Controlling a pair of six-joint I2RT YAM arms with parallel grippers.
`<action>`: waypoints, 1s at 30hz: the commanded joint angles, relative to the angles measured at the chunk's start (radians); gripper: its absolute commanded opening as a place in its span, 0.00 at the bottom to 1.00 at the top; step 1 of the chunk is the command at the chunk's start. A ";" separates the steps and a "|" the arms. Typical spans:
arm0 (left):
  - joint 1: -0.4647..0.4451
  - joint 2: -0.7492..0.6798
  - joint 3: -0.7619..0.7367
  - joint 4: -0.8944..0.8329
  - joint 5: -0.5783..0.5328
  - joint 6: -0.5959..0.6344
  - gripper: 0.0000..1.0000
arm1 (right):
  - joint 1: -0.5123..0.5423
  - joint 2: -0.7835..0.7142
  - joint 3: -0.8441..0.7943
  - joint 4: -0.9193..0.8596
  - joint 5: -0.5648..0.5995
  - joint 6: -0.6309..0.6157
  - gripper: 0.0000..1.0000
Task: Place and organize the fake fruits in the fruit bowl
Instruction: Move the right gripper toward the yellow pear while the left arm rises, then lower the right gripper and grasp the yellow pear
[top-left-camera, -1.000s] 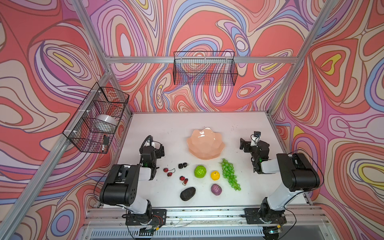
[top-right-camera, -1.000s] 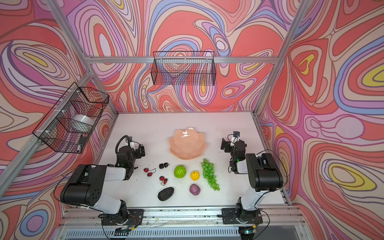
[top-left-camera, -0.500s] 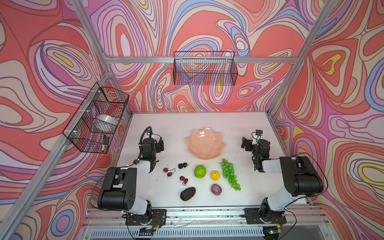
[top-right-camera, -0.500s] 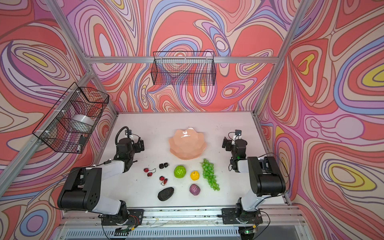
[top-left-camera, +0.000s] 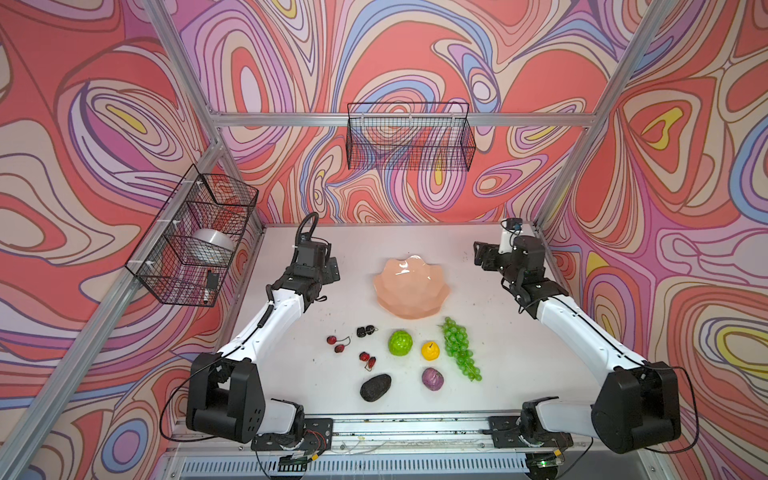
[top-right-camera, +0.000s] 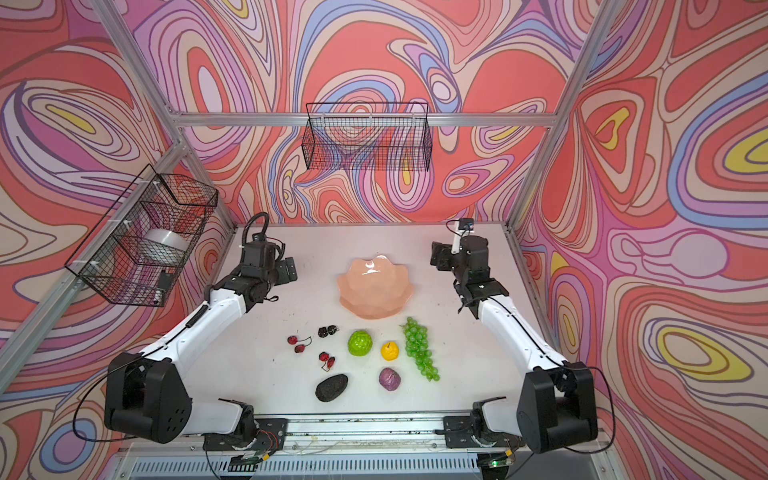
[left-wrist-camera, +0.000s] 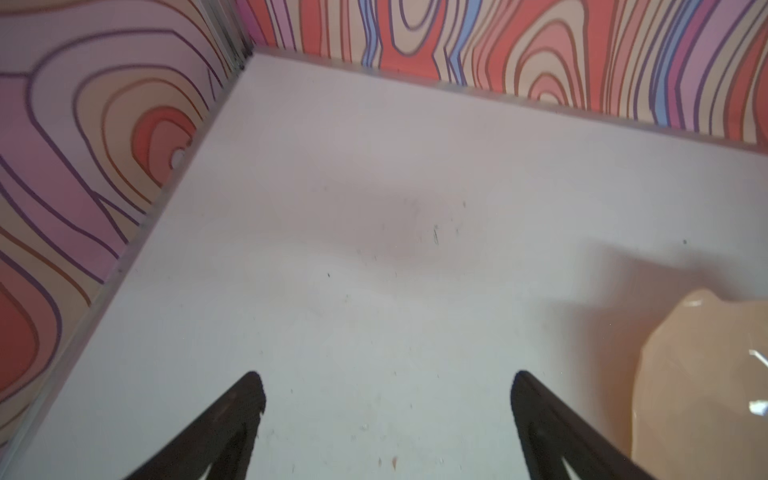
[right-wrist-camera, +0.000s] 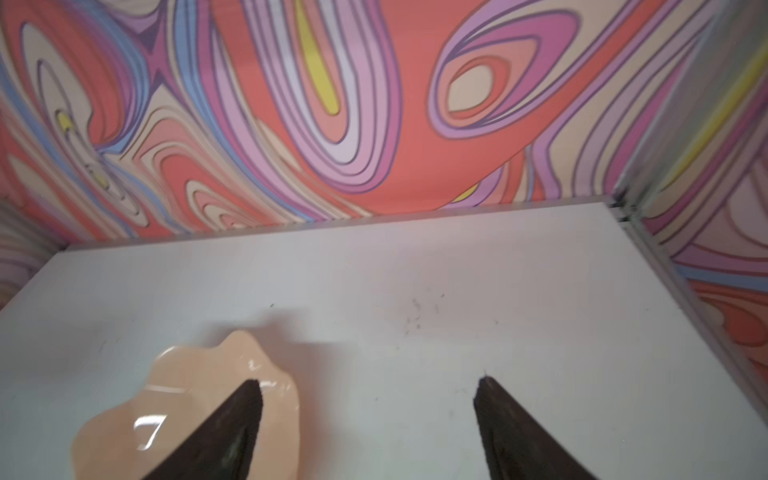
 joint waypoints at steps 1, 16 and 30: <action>-0.046 -0.043 0.006 -0.228 0.096 -0.086 0.95 | 0.141 -0.039 0.027 -0.341 0.002 0.039 0.81; -0.191 -0.199 -0.100 -0.324 0.287 -0.168 0.93 | 0.649 -0.013 -0.011 -0.723 0.082 0.327 0.78; -0.197 -0.261 -0.140 -0.333 0.267 -0.236 0.93 | 0.652 0.228 -0.006 -0.565 0.030 0.260 0.71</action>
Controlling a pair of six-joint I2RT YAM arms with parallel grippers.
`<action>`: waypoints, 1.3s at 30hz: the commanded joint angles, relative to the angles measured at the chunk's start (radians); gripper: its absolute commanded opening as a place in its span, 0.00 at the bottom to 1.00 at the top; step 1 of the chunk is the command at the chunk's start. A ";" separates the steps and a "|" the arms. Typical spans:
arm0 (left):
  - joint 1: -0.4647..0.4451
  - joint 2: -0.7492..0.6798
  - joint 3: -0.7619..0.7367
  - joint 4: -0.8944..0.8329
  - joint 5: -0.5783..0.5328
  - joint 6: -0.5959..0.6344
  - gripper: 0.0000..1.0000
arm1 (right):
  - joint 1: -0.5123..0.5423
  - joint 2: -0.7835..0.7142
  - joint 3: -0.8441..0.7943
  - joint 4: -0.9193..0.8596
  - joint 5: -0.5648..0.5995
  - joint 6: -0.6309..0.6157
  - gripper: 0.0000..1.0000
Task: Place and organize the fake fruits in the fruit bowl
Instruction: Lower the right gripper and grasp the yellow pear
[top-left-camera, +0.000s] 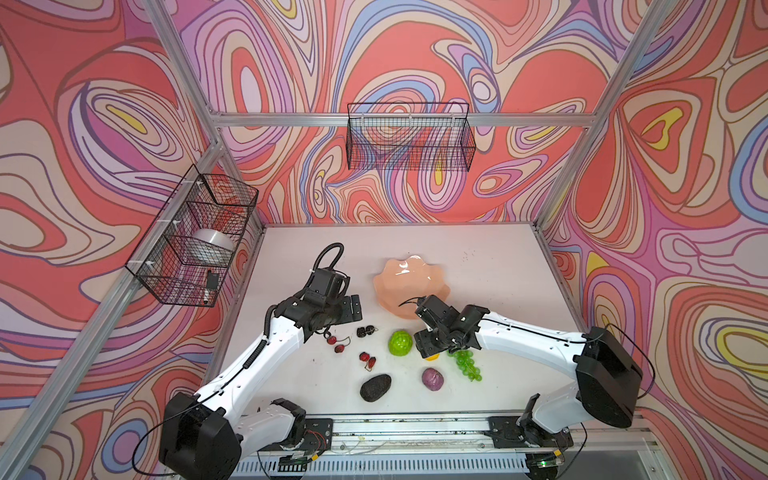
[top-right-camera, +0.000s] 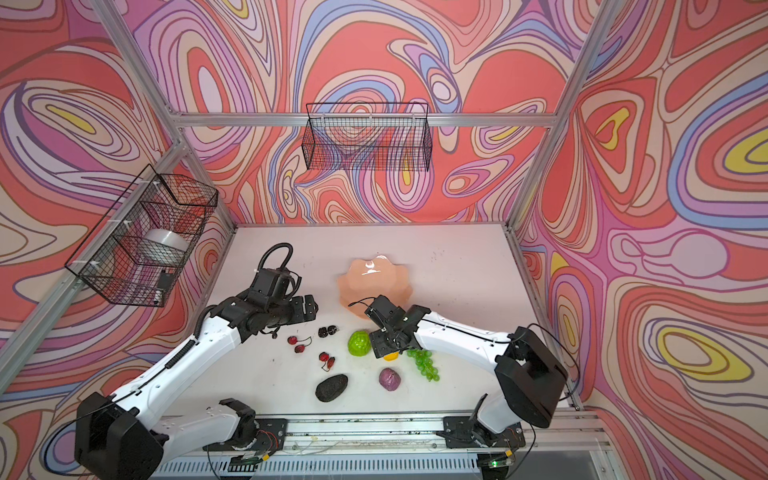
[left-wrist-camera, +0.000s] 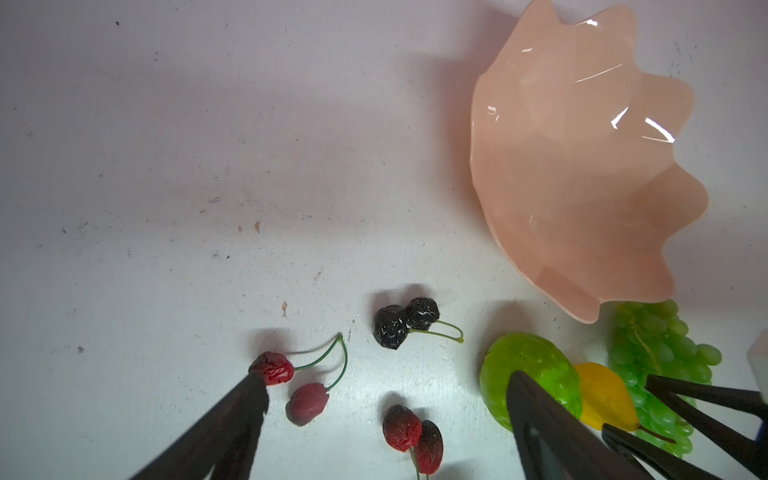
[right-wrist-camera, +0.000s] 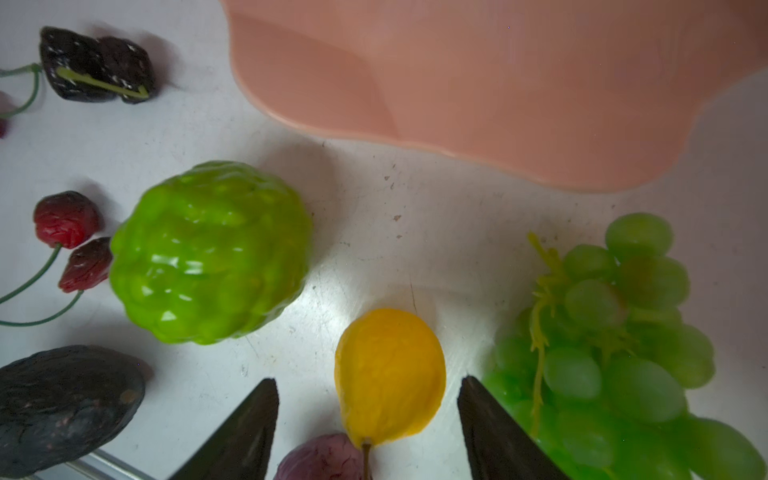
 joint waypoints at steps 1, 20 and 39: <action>-0.002 -0.034 -0.016 -0.045 -0.028 -0.035 0.94 | 0.003 0.030 -0.005 0.027 0.004 -0.014 0.71; -0.002 -0.037 -0.036 -0.031 -0.045 -0.038 0.93 | 0.003 0.136 -0.009 0.035 -0.009 0.007 0.66; -0.002 -0.021 -0.032 -0.044 -0.058 -0.040 0.94 | 0.003 0.138 -0.005 0.026 -0.024 -0.002 0.43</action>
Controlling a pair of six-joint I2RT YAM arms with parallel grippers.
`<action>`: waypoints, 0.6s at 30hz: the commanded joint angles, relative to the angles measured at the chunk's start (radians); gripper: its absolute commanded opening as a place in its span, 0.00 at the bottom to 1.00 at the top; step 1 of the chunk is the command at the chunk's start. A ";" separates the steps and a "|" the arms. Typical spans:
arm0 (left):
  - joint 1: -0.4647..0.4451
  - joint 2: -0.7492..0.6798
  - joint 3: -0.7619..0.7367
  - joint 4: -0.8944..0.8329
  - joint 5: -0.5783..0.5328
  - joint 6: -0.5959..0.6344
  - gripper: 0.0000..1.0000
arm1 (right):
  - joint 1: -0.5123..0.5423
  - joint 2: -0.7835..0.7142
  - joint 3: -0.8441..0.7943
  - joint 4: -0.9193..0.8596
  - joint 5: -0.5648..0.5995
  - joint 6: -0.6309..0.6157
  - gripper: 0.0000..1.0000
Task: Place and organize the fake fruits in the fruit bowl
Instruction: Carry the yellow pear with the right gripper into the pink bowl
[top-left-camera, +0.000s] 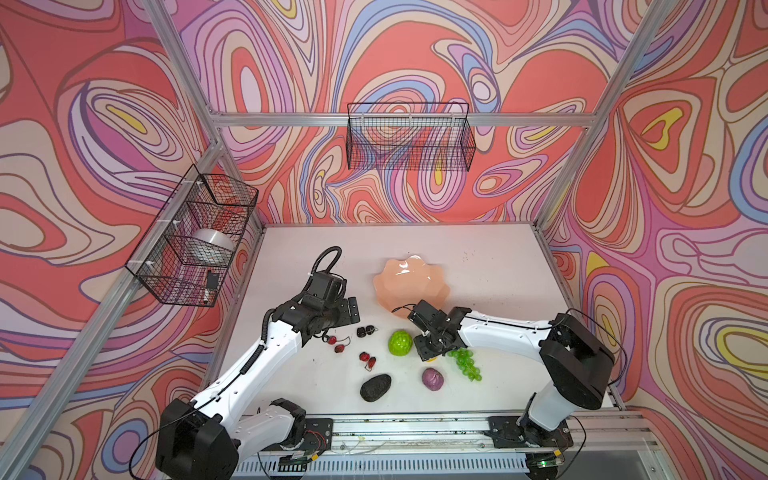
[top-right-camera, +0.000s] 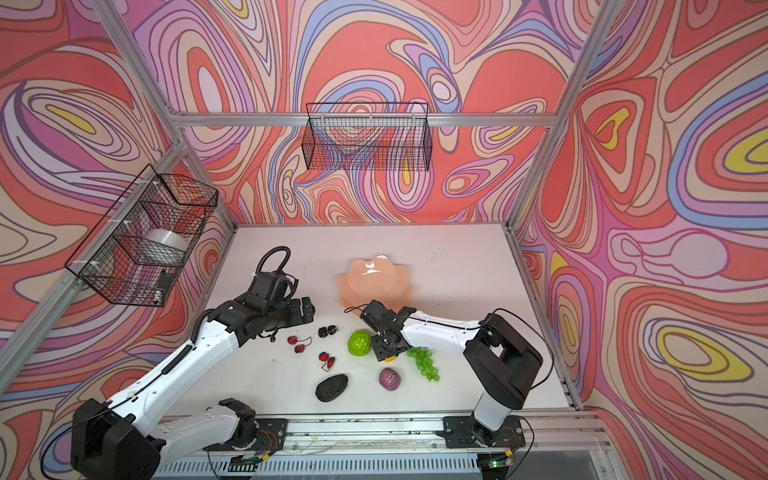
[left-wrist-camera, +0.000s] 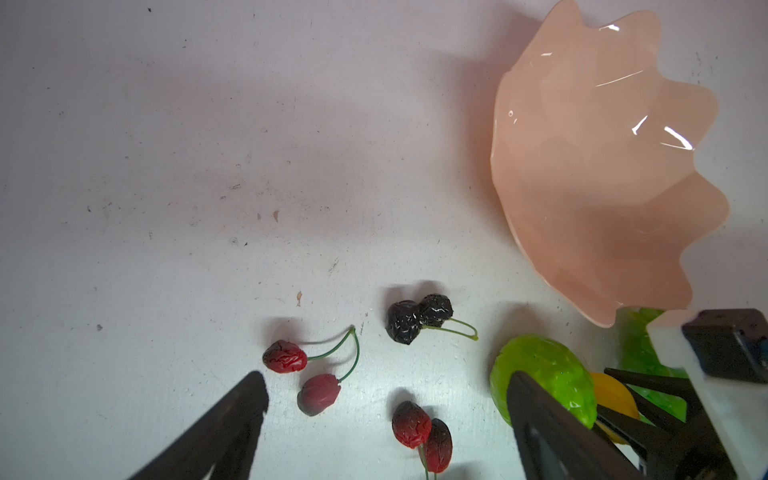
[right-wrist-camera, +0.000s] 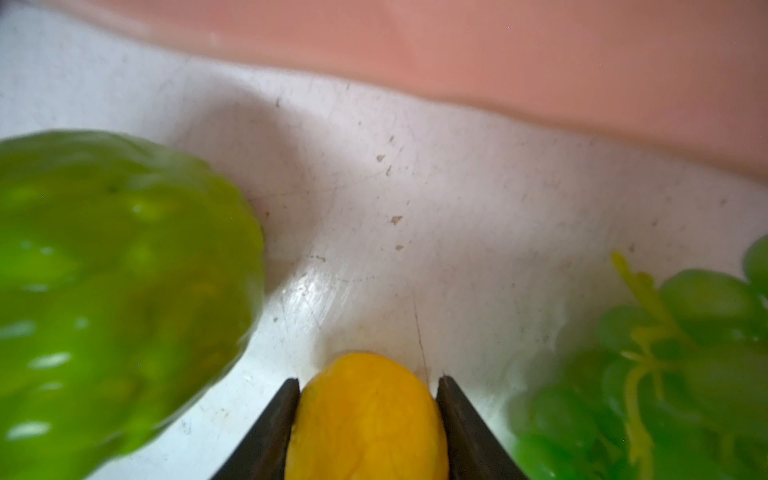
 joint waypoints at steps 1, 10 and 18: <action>-0.003 -0.001 -0.004 -0.034 -0.029 -0.016 0.94 | 0.003 -0.019 0.005 -0.029 -0.025 0.002 0.42; -0.002 0.001 0.035 -0.038 -0.066 -0.008 0.94 | -0.010 -0.120 0.229 -0.236 -0.014 -0.064 0.40; -0.002 0.015 0.057 -0.036 -0.075 0.004 0.94 | -0.228 -0.007 0.528 -0.259 -0.120 -0.221 0.40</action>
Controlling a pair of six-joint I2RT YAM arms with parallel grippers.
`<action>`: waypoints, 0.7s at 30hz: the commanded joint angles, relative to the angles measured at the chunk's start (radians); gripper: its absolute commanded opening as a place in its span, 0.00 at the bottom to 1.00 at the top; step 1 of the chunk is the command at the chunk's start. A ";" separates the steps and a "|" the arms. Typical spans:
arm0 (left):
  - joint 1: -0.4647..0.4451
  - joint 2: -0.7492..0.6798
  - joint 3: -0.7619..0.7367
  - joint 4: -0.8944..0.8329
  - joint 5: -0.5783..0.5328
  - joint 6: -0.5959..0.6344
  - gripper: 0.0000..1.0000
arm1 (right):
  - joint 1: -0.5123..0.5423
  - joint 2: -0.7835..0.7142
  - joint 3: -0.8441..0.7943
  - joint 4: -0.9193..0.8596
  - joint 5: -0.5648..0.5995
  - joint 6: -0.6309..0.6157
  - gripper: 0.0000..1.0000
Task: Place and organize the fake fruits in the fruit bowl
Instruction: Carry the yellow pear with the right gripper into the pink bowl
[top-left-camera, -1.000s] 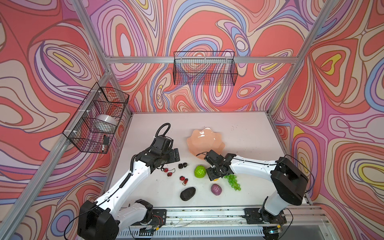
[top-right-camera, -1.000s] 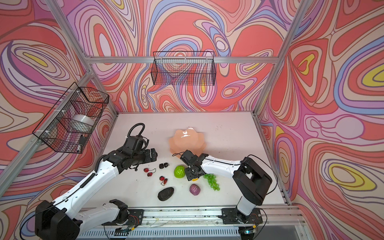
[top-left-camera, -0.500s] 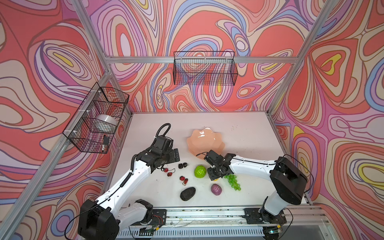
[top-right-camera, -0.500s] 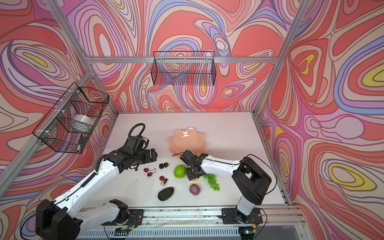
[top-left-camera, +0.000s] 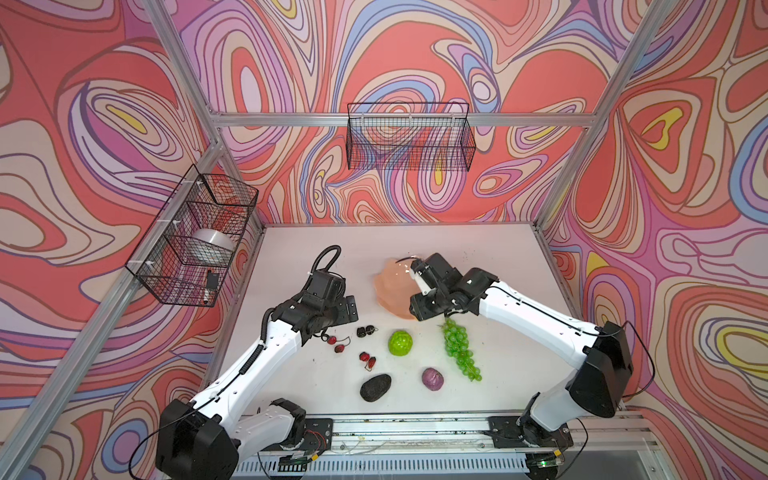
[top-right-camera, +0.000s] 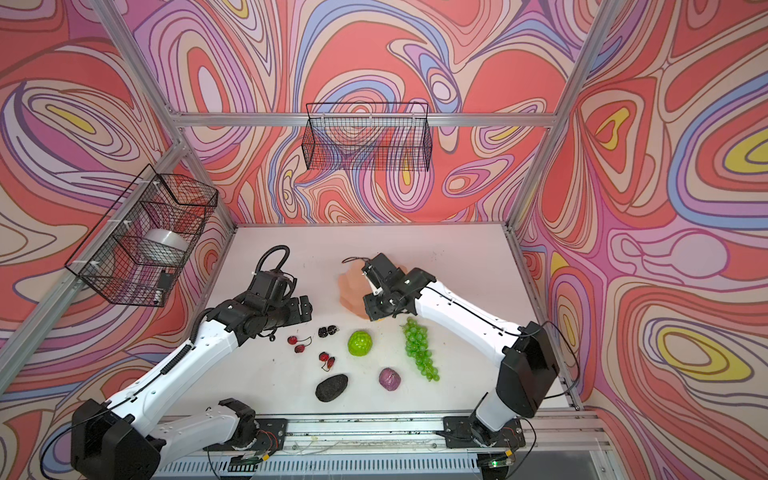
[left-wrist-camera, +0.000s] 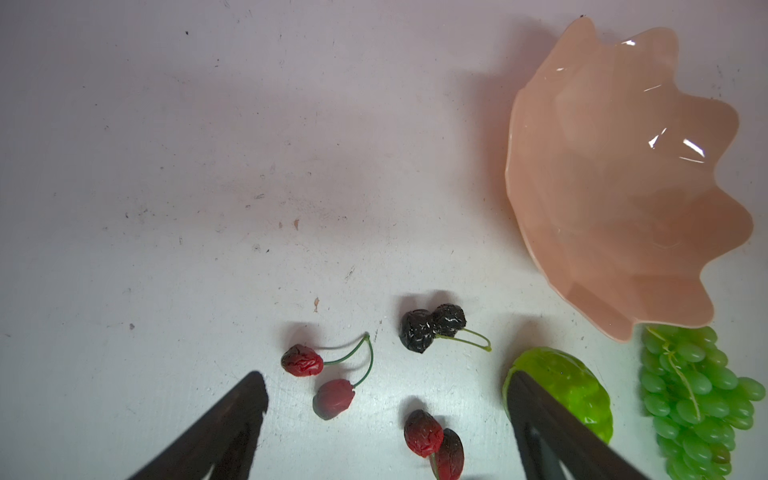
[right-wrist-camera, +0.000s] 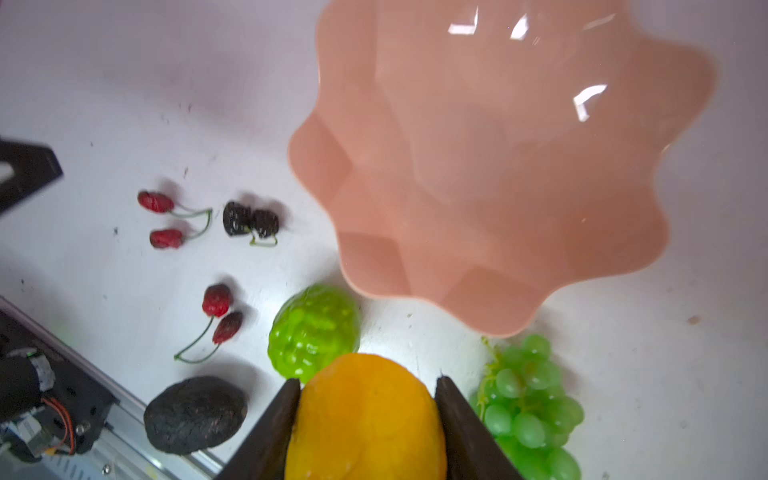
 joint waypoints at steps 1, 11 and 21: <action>-0.001 0.013 0.041 -0.024 -0.021 0.007 0.94 | -0.115 0.089 0.111 -0.001 -0.082 -0.081 0.40; -0.002 -0.040 0.045 -0.061 -0.041 0.015 0.94 | -0.201 0.456 0.386 0.027 -0.062 -0.184 0.42; -0.002 -0.047 0.045 -0.049 -0.004 0.020 0.89 | -0.226 0.602 0.427 0.074 -0.079 -0.189 0.43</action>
